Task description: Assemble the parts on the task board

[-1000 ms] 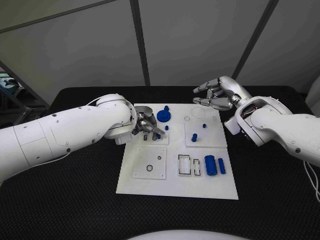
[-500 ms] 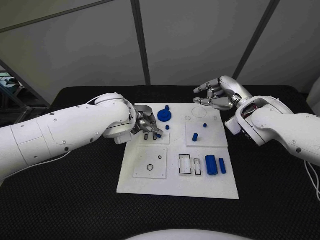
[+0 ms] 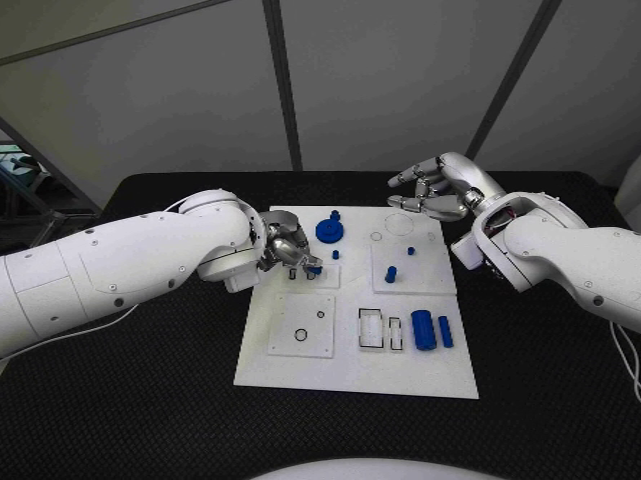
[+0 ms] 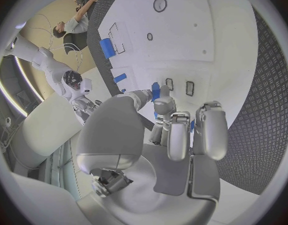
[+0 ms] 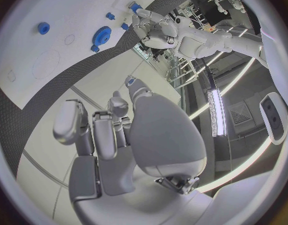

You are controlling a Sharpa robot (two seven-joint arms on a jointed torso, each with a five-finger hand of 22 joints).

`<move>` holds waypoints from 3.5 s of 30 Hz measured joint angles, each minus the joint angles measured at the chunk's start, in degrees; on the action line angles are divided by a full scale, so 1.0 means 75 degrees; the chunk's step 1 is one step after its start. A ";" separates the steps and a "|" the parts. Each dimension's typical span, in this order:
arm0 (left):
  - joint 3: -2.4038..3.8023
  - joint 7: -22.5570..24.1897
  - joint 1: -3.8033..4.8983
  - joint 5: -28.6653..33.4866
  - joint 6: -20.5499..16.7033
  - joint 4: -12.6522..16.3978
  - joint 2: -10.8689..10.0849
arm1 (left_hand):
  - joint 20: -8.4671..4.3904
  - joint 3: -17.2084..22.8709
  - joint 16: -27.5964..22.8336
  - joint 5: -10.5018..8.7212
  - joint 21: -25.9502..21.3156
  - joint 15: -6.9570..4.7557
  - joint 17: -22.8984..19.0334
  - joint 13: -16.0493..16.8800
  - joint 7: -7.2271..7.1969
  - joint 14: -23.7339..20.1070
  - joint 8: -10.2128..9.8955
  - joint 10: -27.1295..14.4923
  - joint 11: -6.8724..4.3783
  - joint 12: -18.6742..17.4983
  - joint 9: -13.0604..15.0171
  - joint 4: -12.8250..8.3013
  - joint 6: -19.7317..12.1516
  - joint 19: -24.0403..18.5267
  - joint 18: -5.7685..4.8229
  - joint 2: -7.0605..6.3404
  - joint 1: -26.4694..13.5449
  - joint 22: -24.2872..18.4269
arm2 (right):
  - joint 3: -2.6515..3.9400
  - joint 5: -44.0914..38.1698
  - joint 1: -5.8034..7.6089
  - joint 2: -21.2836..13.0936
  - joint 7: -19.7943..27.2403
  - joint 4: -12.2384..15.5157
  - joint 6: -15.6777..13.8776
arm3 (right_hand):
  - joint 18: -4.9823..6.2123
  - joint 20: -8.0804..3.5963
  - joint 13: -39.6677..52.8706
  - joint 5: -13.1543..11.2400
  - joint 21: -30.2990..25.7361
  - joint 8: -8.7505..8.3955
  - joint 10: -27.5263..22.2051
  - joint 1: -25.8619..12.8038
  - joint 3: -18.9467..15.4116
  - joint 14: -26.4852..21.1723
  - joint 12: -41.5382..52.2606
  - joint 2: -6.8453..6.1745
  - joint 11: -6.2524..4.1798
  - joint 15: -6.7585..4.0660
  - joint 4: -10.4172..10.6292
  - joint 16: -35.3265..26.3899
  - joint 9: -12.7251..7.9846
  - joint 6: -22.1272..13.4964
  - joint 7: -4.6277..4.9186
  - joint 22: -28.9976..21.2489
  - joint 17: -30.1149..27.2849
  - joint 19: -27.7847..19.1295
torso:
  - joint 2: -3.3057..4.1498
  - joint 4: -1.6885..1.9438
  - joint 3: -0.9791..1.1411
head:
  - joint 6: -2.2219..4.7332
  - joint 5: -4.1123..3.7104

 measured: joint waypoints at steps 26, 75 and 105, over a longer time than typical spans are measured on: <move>-0.0021 -0.0003 -0.0180 -0.0285 -0.0657 0.0292 -0.0270 | 0.0000 0.0203 0.0000 0.0377 0.0000 0.0001 0.0000 -0.0010 0.0000 0.0000 0.0149 0.0039 -0.0032 0.0004 0.0221 -0.0205 0.0000 -0.0001 -0.0056 -0.0048 -0.0372 -0.0002 | 0.0000 -0.0003 0.0000 -0.0012 -0.0014 -0.0027 0.0003 | 0.0000 0.0000 -0.0009 -0.0004 0.0001 0.0000 0.0000 -0.0071 -0.0022 0.0000 0.0000 -0.0011 0.0000 0.0000 0.0022 0.0000 -0.0006 0.0000 0.0000 0.0001 0.0005 0.0000 | 0.0010 -0.0017 0.0004 | -0.0078 0.0026; -0.0069 -0.0028 -0.0254 -0.1098 -0.0365 0.0218 -0.0153 | -0.0028 0.0390 0.0000 0.0377 0.0000 -0.0028 0.0000 -0.0147 -0.0057 0.0030 0.0423 0.0039 -0.0068 -0.0062 0.0476 -0.0562 -0.0060 0.0028 -0.0057 -0.0005 -0.0733 -0.0004 | -0.0001 -0.0007 -0.0001 0.0013 -0.0009 -0.0050 0.0000 | -0.0001 0.0000 -0.0026 -0.0005 0.0002 0.0000 0.0000 -0.0070 -0.0045 0.0000 0.0000 -0.0011 0.0000 0.0000 0.0045 -0.0026 -0.0010 0.0000 0.0000 0.0002 0.0002 0.0000 | 0.0010 -0.0011 0.0007 | -0.0135 0.0042; -0.0064 -0.0035 -0.0248 -0.1134 -0.0275 0.0132 -0.0081 | -0.0084 0.0715 0.0029 0.0360 0.0057 -0.0084 -0.0001 0.0016 -0.0233 0.0027 0.0540 0.0147 -0.0174 0.0117 0.0536 -0.1245 0.0063 0.0026 -0.0057 0.0024 -0.1551 -0.0005 | -0.0001 -0.0008 -0.0001 0.0017 -0.0012 -0.0052 0.0000 | -0.0001 0.0000 -0.0042 -0.0005 -0.0027 0.0000 0.0000 -0.0069 -0.0045 0.0000 0.0000 -0.0011 0.0000 0.0000 0.0045 -0.0025 -0.0009 0.0000 0.0000 -0.0008 0.0001 0.0000 | 0.0012 -0.0015 0.0012 | -0.0180 0.0018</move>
